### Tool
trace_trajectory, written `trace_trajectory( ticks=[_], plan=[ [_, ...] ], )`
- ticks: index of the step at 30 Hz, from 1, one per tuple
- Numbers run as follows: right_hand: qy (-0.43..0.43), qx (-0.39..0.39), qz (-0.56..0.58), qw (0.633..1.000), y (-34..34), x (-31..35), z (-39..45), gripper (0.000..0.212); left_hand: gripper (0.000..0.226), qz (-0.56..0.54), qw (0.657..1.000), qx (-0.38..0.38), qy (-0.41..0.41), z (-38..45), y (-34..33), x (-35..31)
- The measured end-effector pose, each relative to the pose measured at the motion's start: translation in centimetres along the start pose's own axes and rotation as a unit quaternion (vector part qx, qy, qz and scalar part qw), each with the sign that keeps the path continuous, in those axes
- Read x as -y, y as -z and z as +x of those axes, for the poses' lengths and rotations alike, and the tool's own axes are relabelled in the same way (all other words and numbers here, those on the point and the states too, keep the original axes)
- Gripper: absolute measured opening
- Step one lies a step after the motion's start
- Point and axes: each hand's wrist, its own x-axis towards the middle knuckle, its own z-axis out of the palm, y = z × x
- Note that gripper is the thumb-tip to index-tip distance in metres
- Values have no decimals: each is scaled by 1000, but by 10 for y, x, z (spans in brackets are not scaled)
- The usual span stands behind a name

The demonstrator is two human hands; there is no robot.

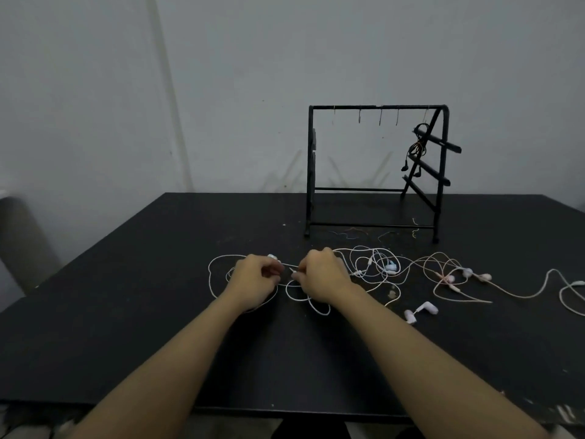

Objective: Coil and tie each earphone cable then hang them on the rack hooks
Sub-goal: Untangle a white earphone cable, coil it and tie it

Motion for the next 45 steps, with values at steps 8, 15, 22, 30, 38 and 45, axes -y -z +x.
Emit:
trace_trajectory(
  ticks=[8,15,22,30,38,45],
  plan=[
    [-115,2,308,944,21,-7,22,11,35,-91,995,-19,29,17,-14,-17],
    [-160,-30,632,758,57,-23,28,7,20,-328,942,58,40,31,-14,-54],
    [-144,-106,739,649,85,-44,29,5,56,-194,981,3,-13,52,-18,-56],
    [-98,-150,725,665,107,-63,25,26,16,-263,953,-17,-152,64,-19,-102],
    [-32,-61,424,903,113,-86,12,18,7,-279,946,-105,-127,82,0,-137],
    [52,-33,545,836,129,-75,14,28,20,-189,959,-98,-189,88,4,-163]
  ],
)
